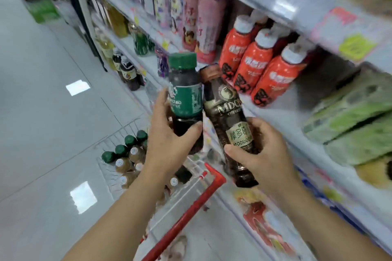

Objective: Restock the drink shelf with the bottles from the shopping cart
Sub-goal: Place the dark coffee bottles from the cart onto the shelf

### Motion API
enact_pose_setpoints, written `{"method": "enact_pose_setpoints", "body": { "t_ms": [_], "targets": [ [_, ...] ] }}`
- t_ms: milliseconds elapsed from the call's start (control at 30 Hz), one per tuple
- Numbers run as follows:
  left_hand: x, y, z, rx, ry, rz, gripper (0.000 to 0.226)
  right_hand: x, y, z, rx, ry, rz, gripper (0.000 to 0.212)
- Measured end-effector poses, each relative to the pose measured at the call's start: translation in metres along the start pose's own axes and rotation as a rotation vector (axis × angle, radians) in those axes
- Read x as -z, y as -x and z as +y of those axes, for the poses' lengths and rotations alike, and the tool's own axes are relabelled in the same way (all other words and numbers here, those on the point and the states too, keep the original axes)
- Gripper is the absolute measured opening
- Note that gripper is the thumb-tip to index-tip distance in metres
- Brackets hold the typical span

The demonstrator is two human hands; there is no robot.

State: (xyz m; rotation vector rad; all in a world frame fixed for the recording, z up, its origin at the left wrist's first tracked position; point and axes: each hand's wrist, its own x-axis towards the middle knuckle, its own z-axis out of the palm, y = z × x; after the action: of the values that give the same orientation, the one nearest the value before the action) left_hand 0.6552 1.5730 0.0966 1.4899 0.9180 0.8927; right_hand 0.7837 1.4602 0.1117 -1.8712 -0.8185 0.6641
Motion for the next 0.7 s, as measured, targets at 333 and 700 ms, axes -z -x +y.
{"method": "enact_pose_setpoints", "body": {
  "t_ms": [333, 700],
  "targets": [
    [-0.104, 0.082, 0.178, -0.648, 0.082, -0.187, 0.077, 0.183, 0.125, -0.081, 0.278, -0.053, 0.259, 0.054],
    [-0.273, 0.166, 0.247, -1.23, -0.088, -0.436, 0.07, 0.329, 0.259, -0.032, 0.34, -0.137, 0.869, 0.065]
  ]
}}
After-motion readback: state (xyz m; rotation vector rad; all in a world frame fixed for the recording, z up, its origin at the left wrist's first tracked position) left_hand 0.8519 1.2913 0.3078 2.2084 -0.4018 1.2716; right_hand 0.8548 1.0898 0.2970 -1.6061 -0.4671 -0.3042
